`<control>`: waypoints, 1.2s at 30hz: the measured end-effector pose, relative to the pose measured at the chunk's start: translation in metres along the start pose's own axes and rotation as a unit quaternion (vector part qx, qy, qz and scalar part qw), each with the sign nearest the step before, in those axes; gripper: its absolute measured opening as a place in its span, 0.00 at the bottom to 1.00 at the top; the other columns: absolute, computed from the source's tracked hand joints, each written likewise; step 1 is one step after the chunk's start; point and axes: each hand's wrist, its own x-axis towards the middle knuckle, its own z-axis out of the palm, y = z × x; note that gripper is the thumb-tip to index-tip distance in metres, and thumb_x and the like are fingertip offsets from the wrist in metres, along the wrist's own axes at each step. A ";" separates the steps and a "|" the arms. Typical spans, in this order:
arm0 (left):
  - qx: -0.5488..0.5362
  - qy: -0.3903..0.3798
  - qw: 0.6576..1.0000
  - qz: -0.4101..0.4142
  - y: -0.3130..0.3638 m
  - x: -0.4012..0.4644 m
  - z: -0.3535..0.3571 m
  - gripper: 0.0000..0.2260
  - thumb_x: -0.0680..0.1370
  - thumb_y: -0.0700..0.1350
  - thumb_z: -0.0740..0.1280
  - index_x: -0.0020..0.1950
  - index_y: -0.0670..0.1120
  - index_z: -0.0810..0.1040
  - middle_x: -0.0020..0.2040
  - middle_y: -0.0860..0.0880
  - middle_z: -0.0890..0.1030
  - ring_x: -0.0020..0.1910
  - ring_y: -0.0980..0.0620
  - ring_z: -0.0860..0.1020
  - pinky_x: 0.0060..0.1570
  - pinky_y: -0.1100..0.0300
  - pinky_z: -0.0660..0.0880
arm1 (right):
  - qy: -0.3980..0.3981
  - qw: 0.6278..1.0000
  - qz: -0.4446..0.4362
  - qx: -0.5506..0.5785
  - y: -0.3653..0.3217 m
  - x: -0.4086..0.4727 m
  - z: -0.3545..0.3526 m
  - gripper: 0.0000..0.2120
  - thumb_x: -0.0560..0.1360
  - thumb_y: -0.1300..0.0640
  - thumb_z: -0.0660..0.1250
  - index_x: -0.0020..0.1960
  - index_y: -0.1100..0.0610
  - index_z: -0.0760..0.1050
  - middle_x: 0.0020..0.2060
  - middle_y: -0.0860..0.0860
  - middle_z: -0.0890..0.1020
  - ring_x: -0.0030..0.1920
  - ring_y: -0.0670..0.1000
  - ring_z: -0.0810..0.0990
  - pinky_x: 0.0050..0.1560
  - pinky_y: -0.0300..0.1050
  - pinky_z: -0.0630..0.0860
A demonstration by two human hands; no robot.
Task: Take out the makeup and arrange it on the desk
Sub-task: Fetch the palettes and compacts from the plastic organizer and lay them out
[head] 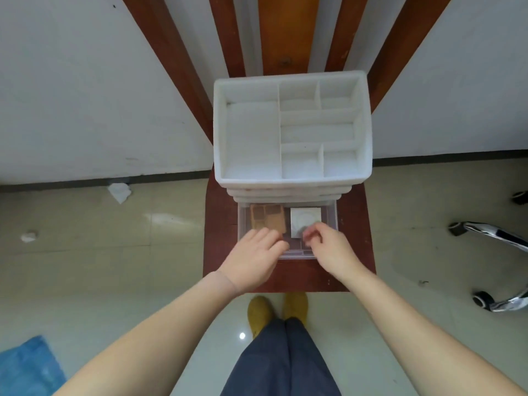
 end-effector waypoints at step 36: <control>-0.251 -0.396 0.817 -0.335 -0.015 0.002 -0.003 0.49 0.69 0.52 0.70 0.76 0.55 0.35 0.69 0.40 0.61 0.69 0.38 0.59 0.67 0.46 0.64 | -0.233 0.942 0.055 -0.235 0.004 -0.007 -0.019 0.49 0.69 0.48 0.69 0.76 0.45 0.37 0.66 0.59 0.65 0.60 0.58 0.73 0.62 0.49 0.71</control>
